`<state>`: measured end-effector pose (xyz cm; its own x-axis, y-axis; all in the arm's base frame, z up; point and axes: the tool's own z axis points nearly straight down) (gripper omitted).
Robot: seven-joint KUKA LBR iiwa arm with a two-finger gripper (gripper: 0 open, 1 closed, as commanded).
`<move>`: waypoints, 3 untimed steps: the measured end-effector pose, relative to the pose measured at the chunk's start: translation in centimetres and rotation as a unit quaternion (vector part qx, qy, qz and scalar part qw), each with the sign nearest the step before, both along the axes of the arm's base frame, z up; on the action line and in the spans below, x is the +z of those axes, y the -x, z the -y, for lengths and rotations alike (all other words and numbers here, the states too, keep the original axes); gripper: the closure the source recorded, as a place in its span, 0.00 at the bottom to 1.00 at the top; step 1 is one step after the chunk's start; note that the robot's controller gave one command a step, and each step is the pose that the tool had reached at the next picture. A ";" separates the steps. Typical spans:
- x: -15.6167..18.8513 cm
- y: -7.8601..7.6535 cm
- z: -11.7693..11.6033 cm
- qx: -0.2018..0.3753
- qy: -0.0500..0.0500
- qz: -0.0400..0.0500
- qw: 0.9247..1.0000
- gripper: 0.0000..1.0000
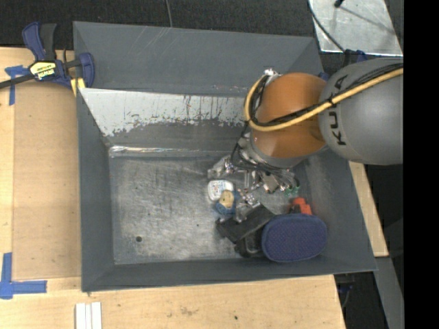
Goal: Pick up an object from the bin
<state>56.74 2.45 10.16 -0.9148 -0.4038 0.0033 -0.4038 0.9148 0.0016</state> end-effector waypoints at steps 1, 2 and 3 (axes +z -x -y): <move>0.5 -0.2 -0.1 0.000 -0.001 0.004 1.000 1.00; -0.6 -0.8 -0.1 -0.010 -0.003 0.008 1.000 1.00; 12.8 -0.5 1.2 -0.011 0.000 0.008 1.000 1.00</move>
Offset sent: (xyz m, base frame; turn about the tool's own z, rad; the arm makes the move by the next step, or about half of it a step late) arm 0.0000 0.0000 0.0000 0.0000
